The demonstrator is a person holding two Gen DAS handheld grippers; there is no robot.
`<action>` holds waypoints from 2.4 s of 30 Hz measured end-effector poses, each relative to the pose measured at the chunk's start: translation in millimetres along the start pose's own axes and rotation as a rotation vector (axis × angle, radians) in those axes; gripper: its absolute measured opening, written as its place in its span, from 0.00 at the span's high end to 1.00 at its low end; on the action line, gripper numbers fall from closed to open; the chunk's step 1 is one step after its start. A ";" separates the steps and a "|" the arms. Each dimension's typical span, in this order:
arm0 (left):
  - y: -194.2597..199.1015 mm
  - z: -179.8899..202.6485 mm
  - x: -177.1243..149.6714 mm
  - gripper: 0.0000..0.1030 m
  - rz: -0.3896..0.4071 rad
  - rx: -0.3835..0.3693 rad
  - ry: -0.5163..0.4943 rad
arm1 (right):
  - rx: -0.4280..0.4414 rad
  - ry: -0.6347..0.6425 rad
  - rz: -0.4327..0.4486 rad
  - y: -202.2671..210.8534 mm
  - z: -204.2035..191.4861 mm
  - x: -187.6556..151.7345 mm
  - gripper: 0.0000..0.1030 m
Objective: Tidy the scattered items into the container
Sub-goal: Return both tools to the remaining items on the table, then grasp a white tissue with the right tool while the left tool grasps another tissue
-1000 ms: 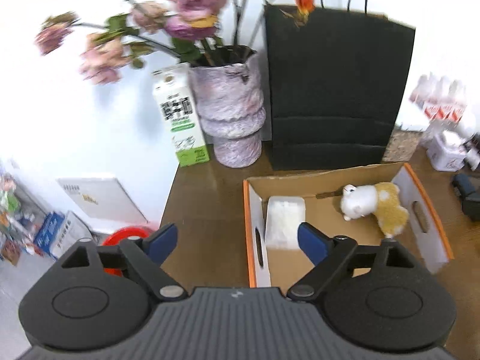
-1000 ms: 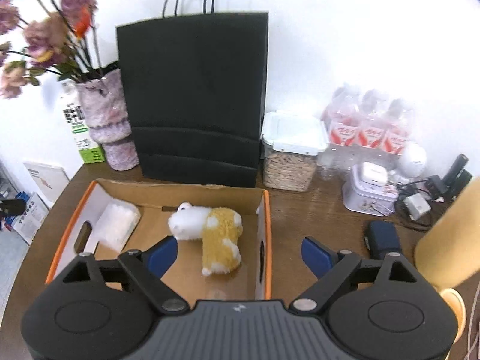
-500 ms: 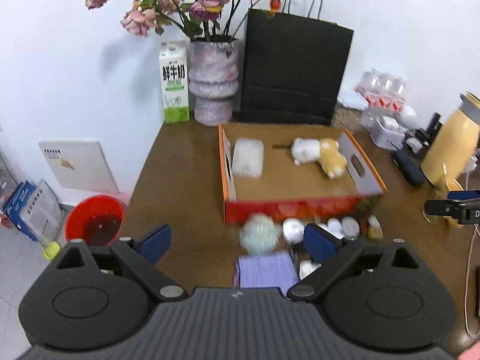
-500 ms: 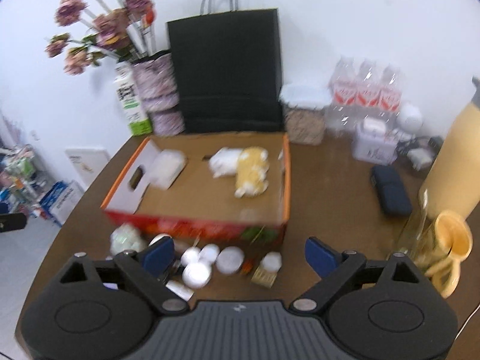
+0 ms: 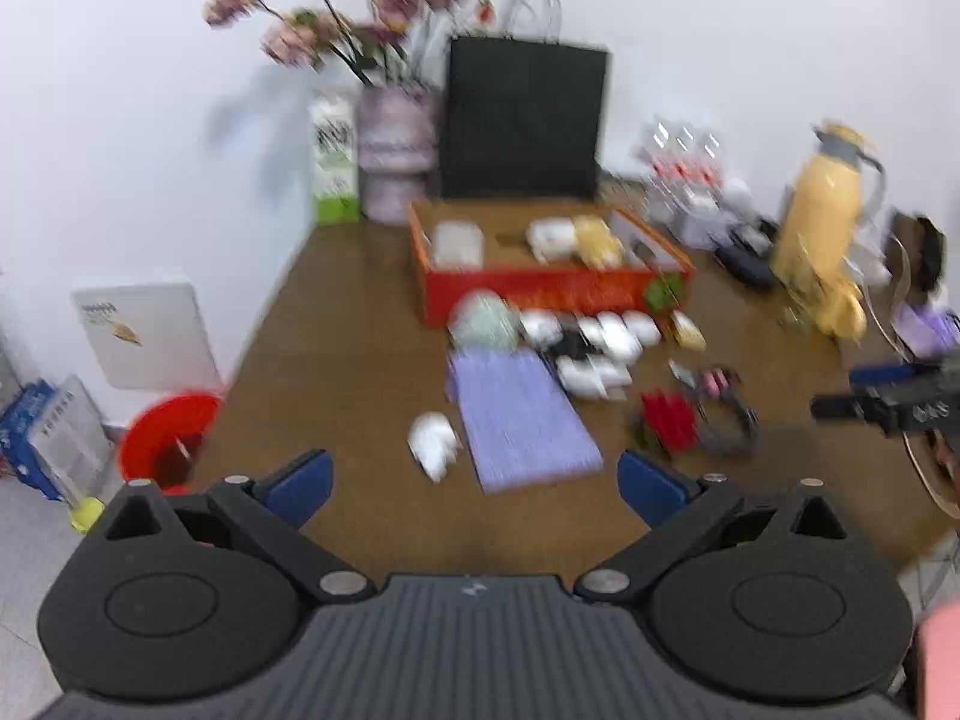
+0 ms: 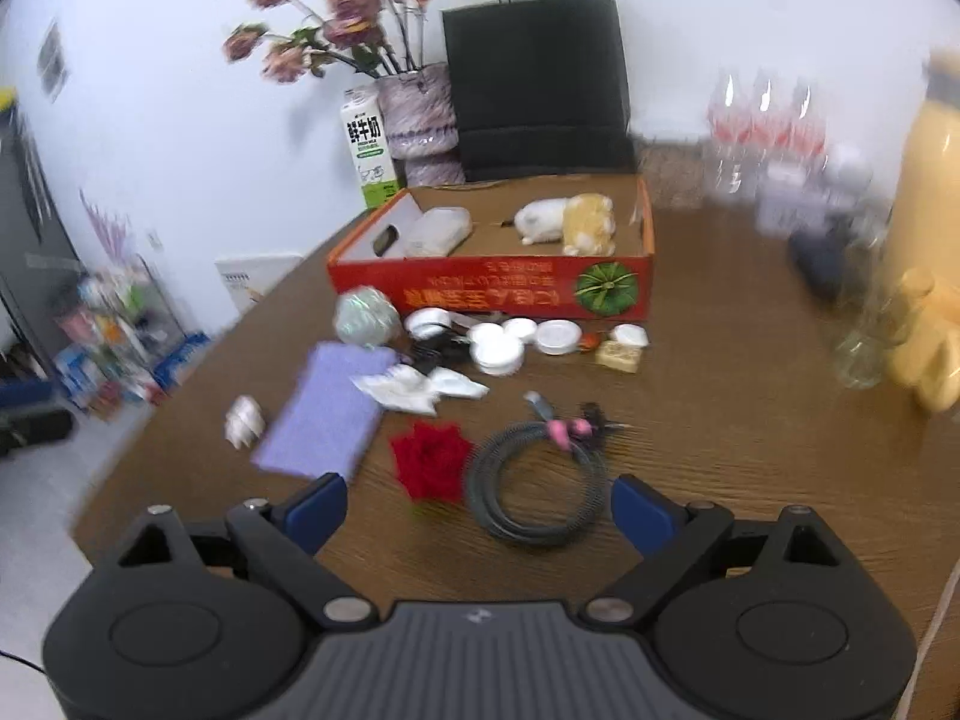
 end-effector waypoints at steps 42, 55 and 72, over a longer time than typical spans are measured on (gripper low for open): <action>-178.6 -8.7 11.3 0.21 -0.063 -0.106 0.070 | 0.117 0.038 0.016 -205.1 -33.1 36.6 0.54; -151.0 -24.0 -7.5 0.82 -0.036 -0.067 0.169 | 0.171 0.006 0.076 -158.3 -48.9 37.1 0.99; -72.3 2.5 -24.4 0.81 0.033 -0.153 0.183 | 0.146 -0.174 0.189 -31.2 -22.8 1.4 0.99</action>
Point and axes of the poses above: each gripper's, at about its wrist camera, not at the fingertips, and y roughly against the way its jaws point, z to its right, x to its top, the point moved 7 cm from there along -y, roughly the way its jaws point, and after that the axes turned 9 degrees about x, right-handed, at the moved point
